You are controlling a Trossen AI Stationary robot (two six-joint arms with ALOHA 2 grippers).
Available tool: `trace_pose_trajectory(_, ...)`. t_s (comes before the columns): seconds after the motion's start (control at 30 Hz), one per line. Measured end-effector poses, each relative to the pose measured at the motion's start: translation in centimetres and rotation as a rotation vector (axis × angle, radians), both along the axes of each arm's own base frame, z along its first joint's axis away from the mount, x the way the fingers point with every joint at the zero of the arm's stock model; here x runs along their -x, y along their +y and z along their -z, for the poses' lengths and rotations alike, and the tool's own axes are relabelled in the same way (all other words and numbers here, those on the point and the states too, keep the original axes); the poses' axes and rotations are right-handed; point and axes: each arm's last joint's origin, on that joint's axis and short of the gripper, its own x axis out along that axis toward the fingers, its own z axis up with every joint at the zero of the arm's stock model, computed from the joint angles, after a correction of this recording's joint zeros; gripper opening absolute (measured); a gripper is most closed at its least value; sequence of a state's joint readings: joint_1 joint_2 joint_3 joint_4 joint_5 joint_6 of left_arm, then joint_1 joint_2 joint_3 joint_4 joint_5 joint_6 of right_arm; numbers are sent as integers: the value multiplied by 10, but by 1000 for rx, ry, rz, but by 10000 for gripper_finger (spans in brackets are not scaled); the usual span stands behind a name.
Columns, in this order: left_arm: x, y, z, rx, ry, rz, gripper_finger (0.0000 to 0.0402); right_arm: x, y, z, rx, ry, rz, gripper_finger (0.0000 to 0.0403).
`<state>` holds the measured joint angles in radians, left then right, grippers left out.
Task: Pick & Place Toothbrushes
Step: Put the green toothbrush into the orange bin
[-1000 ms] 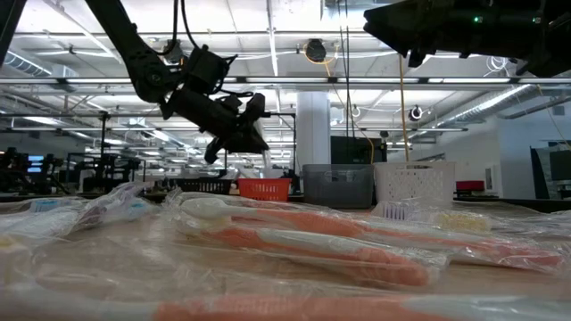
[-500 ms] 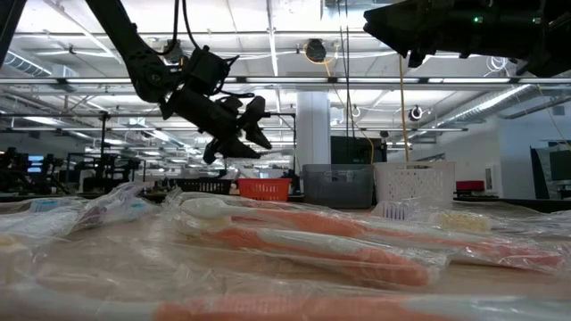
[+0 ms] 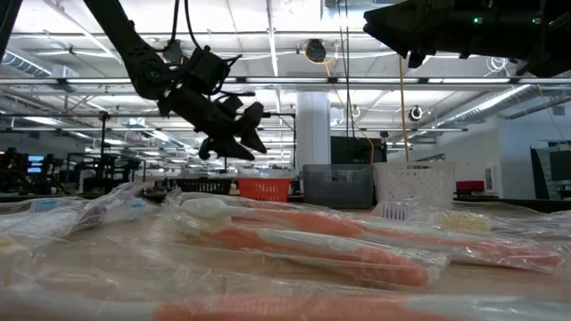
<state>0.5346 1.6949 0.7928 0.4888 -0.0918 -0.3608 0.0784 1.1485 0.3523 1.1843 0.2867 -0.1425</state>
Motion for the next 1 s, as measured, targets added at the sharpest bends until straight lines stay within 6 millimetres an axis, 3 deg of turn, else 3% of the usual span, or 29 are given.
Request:
trace_pose_trajectory(0.13, 1, -8, -6, -95, 192, 121, 186, 0, 0, 1, 0, 11, 1, 139)
trace_pose_trajectory(0.33, -1, -15, -19, -326, 639, 120, 186, 0, 0, 1, 0, 7, 2, 139)
trace_pose_trajectory(0.43, 0, -13, -24, -360, 756, 170, 186, 0, 0, 1, 0, 7, 2, 139)
trace_pose_trajectory(0.73, 19, 11, -18, -343, 910, 214, 186, 0, 0, 1, 0, 7, 3, 139)
trace_pose_trajectory(1.0, 29, 20, -14, -313, 934, 307, 186, 0, 0, 1, -1, 7, 4, 139)
